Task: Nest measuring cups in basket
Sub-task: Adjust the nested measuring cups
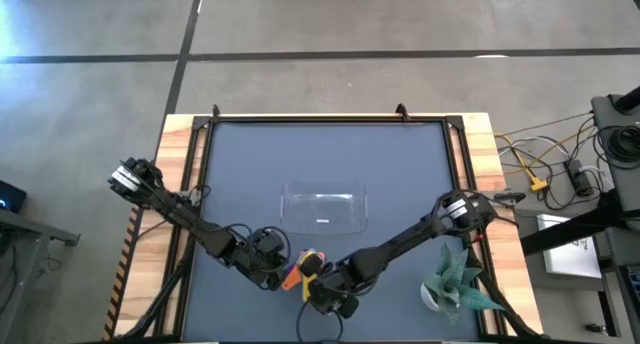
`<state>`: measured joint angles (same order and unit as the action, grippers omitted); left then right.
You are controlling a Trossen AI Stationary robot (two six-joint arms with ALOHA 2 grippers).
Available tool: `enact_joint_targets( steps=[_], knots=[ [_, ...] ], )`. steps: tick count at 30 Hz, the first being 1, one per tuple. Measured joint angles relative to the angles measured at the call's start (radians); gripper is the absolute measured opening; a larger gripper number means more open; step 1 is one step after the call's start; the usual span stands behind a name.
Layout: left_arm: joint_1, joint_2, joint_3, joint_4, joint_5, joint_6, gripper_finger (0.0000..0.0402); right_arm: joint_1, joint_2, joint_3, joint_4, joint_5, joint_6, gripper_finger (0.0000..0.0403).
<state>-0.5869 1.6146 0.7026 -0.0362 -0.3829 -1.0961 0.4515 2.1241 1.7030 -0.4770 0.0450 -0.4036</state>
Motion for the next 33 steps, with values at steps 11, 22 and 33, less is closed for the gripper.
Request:
enact_joint_targets(
  steps=[11, 22, 33],
  knots=[
    [0.0, 0.021, 0.059, 0.023, 0.009, 0.077, 0.0, -0.032, 0.006, 0.039, 0.005, 0.008, 0.005, 0.0008],
    [0.0, 0.02, 0.06, 0.047, 0.026, 0.082, 0.0, -0.064, 0.031, 0.038, 0.018, 0.043, 0.024, 0.0008],
    [0.0, 0.019, 0.059, 0.044, 0.035, 0.085, 0.0, -0.063, 0.031, 0.042, 0.028, 0.088, 0.026, 0.0008]
  ],
)
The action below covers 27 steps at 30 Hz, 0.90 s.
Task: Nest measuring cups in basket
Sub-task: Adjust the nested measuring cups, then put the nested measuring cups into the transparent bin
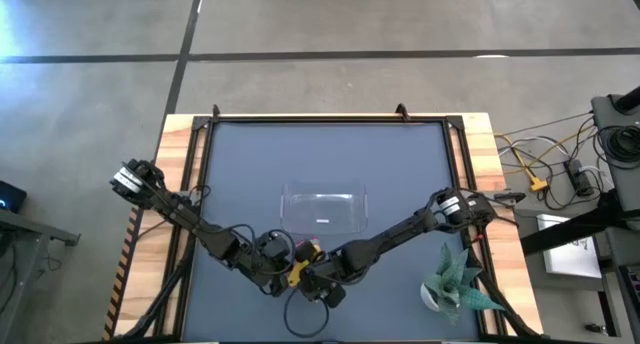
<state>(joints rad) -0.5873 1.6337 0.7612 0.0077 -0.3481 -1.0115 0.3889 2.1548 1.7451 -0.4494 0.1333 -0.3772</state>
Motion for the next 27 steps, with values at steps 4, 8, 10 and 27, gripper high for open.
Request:
enact_joint_targets(
  steps=[4, 8, 10, 27],
  knots=[
    [0.0, -0.01, 0.0, -0.055, 0.001, 0.0, 0.0, 0.0, -0.002, 0.0, -0.027, 0.001, 0.009, 0.0008],
    [-0.001, -0.059, 0.0, -0.15, 0.0, -0.004, 0.0, 0.002, -0.024, 0.0, -0.059, -0.046, 0.02, 0.0008],
    [-0.001, -0.098, 0.0, -0.218, -0.007, -0.005, 0.0, 0.004, -0.038, 0.0, -0.064, -0.062, 0.031, 0.0008],
    [-0.077, -0.291, 0.0, -0.367, -0.202, 0.312, 0.0, 0.012, -0.189, -0.121, -0.001, -0.058, 0.065, 0.0008]
  ],
)
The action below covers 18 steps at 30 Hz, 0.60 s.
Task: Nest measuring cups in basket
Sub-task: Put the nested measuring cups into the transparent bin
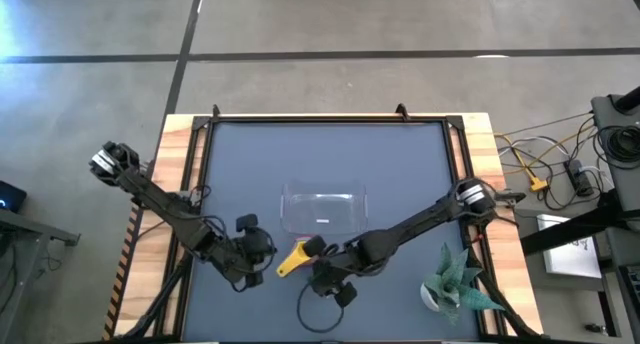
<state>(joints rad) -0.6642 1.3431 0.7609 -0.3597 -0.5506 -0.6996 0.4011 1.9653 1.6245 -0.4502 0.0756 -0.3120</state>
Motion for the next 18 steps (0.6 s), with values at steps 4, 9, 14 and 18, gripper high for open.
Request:
enact_joint_targets(
  steps=[4, 9, 14, 18],
  knots=[
    [-0.014, 0.011, -0.002, -0.005, -0.015, 0.014, 0.0, 0.0, -0.097, -0.183, 0.221, -0.005, 0.034, 0.0008],
    [-0.033, 0.011, 0.0, 0.024, -0.042, 0.007, 0.0, 0.0, -0.251, -0.412, 0.467, 0.025, 0.085, 0.0009],
    [-0.034, 0.058, 0.109, -0.139, -0.046, -0.012, 0.0, 0.023, -0.394, -0.625, 0.734, 0.101, 0.093, 0.0009],
    [-0.034, 0.14, 0.245, -0.248, -0.047, -0.016, 0.0, 0.025, -0.462, -0.763, 0.931, 0.109, 0.098, 0.0009]
  ],
)
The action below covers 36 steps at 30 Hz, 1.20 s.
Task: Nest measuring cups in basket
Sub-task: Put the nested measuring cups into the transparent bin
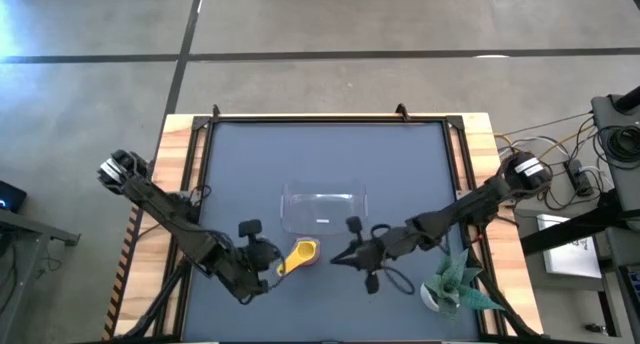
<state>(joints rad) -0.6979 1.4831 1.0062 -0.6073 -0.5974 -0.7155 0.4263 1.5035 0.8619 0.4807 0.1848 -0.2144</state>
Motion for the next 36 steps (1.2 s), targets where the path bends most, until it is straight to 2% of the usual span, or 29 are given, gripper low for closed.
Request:
enact_joint_targets(
  steps=[4, 7, 12, 17, 19, 21, 25, 33, 36],
  knots=[
    [0.0, 0.099, 0.111, -0.084, 0.034, -0.055, 0.001, -0.002, -0.023, -0.074, 0.082, 0.003, 0.006, 0.0009],
    [0.003, 0.159, 0.187, -0.127, 0.133, -0.097, 0.0043, -0.001, -0.024, -0.083, 0.081, 0.001, 0.003, 0.0009],
    [0.02, 0.228, 0.274, -0.188, 0.205, -0.187, 0.0149, -0.001, -0.018, -0.083, 0.078, 0.0, -0.01, 0.0009],
    [0.044, 0.251, 0.28, -0.215, 0.218, -0.324, 0.0278, 0.003, -0.024, -0.083, 0.078, -0.009, 0.014, 0.0009],
    [0.068, 0.254, 0.276, -0.253, 0.222, -0.418, 0.0318, 0.007, -0.024, -0.081, 0.08, -0.009, 0.014, 0.0009],
    [0.095, 0.262, 0.274, -0.28, 0.253, -0.449, 0.0348, 0.009, -0.024, -0.08, 0.078, -0.009, 0.013, 0.0009],
    [0.13, 0.268, 0.268, -0.283, 0.309, -0.442, 0.0373, 0.01, -0.024, -0.078, 0.078, -0.009, 0.013, 0.0009],
    [0.153, 0.272, 0.25, -0.239, 0.32, -0.42, 0.0374, 0.01, -0.024, -0.078, 0.078, -0.009, 0.005, 0.0009],
    [0.162, 0.272, 0.218, -0.163, 0.357, -0.426, 0.0373, 0.01, -0.024, -0.078, 0.078, -0.009, 0.005, 0.0009]
  ],
)
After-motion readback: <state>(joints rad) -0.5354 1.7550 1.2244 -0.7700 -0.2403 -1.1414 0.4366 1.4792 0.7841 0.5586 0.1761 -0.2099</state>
